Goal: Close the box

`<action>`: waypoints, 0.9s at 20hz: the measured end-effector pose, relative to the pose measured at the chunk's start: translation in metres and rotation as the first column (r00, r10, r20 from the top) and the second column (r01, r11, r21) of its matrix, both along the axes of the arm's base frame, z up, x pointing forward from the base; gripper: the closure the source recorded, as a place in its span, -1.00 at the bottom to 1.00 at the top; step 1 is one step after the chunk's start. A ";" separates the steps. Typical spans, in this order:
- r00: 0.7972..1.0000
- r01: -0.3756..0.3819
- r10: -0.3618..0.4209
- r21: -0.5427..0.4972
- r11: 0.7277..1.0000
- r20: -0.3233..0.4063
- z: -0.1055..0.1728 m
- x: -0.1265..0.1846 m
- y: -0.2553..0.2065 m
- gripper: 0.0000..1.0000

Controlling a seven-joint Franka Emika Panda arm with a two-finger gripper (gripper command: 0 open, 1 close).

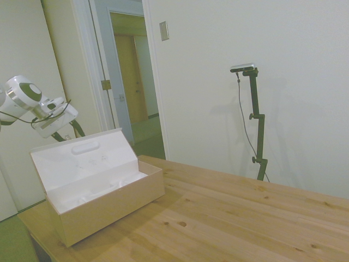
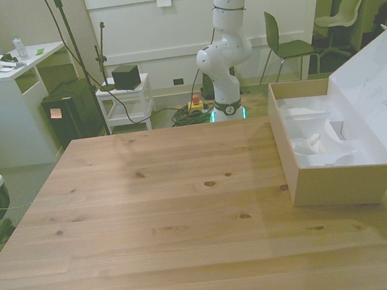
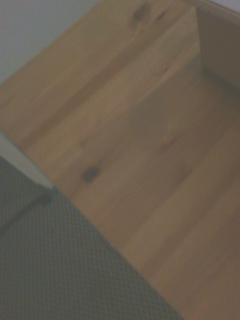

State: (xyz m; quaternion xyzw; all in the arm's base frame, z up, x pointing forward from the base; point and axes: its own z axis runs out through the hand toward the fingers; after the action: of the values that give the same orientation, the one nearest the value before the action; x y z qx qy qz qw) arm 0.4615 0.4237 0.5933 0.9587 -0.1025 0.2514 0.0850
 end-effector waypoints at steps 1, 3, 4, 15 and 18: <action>0.999 0.034 -0.034 0.005 0.999 0.011 0.012 0.003 -0.021 -1.00; 0.991 0.131 -0.131 -0.012 0.991 0.019 0.025 0.017 -0.083 -1.00; 0.981 0.192 -0.192 -0.022 0.981 -0.001 0.021 0.026 -0.119 -1.00; 0.792 0.587 -0.569 0.019 0.810 -0.221 -0.098 -0.002 -0.394 -1.00; 0.793 0.596 -0.567 0.095 0.797 -0.222 -0.105 -0.045 -0.436 -1.00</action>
State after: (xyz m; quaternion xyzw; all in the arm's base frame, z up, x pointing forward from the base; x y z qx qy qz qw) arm 0.4167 -0.0124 0.4887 0.9028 -0.4045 0.1152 0.0902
